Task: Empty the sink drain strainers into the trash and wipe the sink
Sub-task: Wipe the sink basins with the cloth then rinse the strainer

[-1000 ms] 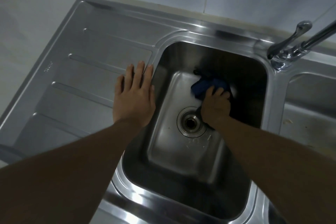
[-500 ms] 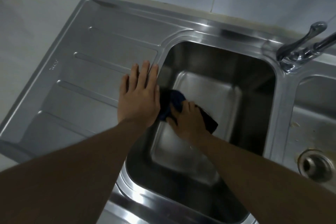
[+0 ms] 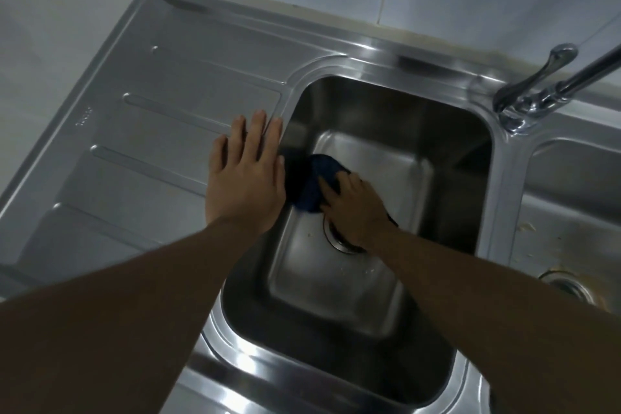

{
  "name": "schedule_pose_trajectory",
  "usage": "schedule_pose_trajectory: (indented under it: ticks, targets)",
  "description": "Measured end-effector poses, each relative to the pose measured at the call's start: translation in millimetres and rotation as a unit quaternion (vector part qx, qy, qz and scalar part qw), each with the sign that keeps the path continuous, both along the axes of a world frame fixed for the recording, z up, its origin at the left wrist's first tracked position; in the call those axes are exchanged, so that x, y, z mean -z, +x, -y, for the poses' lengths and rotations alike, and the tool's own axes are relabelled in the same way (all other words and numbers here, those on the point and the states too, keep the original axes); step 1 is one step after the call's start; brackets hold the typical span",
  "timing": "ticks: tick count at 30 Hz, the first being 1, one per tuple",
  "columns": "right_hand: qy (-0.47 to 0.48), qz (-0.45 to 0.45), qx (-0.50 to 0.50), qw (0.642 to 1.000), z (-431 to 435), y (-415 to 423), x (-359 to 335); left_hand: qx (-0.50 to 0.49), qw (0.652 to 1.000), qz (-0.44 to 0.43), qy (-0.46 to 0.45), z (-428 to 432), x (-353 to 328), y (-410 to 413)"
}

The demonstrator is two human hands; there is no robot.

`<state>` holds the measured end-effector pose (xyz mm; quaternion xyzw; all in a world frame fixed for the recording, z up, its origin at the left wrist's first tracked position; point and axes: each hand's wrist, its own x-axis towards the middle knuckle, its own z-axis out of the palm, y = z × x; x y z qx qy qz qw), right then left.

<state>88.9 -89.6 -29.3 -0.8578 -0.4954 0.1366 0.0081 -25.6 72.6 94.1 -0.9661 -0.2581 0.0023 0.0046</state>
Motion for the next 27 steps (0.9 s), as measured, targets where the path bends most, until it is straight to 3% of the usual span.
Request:
schedule_pose_trajectory:
  ticks: [4, 8, 15, 17, 21, 27]
  targets:
    - [-0.062, 0.038, 0.209, 0.975, 11, 49, -11, 0.003, 1.000, 0.002, -0.006, 1, -1, 1]
    - [-0.118, 0.042, 0.351, 0.928, 34, 35, -13, 0.002, 1.000, 0.002, -0.010, 1, -2, 0]
    - [-0.079, -0.055, 0.433, 0.896, 23, 22, -15, 0.001, 1.000, -0.001, -0.010, 1, -3, 0]
    - [-0.061, -0.058, 0.409, 0.909, 9, 26, -17, 0.000, 1.000, 0.000, -0.011, 1, -3, 0]
    - [-0.022, -0.052, 0.254, 0.965, -21, 6, -21, 0.000, 1.000, 0.002, -0.016, 1, -2, 0]
    - [0.018, -0.058, 0.012, 0.998, -2, -67, -13, -0.007, 1.000, 0.004, -0.012, 3, -3, 0]
